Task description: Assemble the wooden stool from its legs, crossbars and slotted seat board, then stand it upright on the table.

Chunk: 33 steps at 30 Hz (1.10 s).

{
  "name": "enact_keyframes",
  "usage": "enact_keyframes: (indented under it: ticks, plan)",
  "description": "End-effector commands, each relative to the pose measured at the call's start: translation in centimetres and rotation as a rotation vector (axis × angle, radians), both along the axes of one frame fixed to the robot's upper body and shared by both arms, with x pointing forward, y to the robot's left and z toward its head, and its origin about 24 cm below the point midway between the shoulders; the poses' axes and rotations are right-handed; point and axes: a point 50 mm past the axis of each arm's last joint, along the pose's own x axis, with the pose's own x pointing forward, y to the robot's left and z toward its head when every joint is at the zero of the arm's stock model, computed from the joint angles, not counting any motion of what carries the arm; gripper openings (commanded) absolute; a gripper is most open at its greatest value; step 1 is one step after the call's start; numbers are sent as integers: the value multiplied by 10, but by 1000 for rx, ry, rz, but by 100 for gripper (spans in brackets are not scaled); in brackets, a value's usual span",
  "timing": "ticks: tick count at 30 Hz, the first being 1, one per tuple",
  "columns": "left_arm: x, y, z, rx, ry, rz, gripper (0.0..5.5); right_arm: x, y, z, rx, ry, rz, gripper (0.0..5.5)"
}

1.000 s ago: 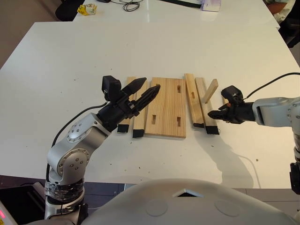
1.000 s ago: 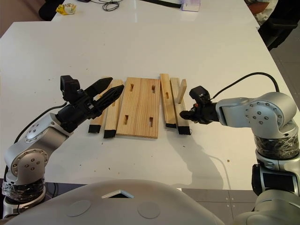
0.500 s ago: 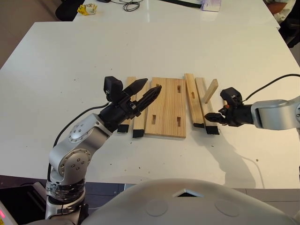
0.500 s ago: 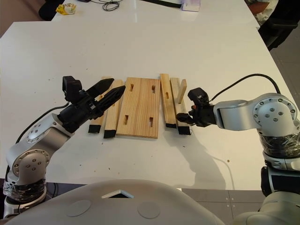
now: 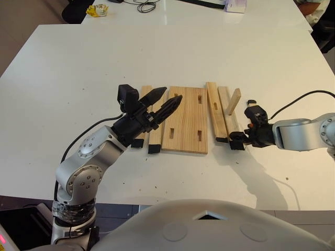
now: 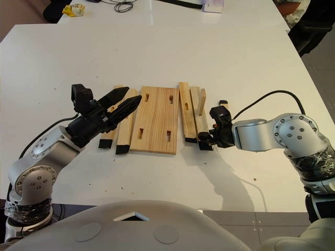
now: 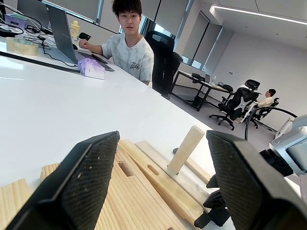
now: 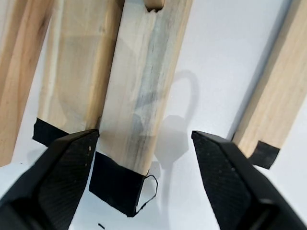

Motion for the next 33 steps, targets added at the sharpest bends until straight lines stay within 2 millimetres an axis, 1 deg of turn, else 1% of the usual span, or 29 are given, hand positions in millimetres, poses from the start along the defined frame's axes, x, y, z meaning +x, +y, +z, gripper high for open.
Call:
enact_keyframes:
  ticks: [1,6,11,16,20,24,31,33]
  plan:
    - [2,-2,1,2,-1,-11,335,3,3,-1,-22,-21,17,356]
    - [3,-3,1,4,-2,-25,335,4,2,-4,-41,-33,21,356]
    - [6,-3,1,6,-6,-37,335,6,-3,-11,-66,-35,10,356]
    - [7,-3,1,8,-10,-35,335,7,-3,-16,-78,-40,33,356]
    - [8,-2,2,8,-14,-31,335,8,-10,-22,-112,-34,31,356]
    - [8,-2,2,6,-17,-25,335,13,-20,-29,-152,-34,13,356]
    - [10,0,4,7,-25,-22,335,13,-25,-39,-160,-17,17,356]
    - [11,0,4,7,-26,-24,335,12,-25,-40,-152,-22,14,332]
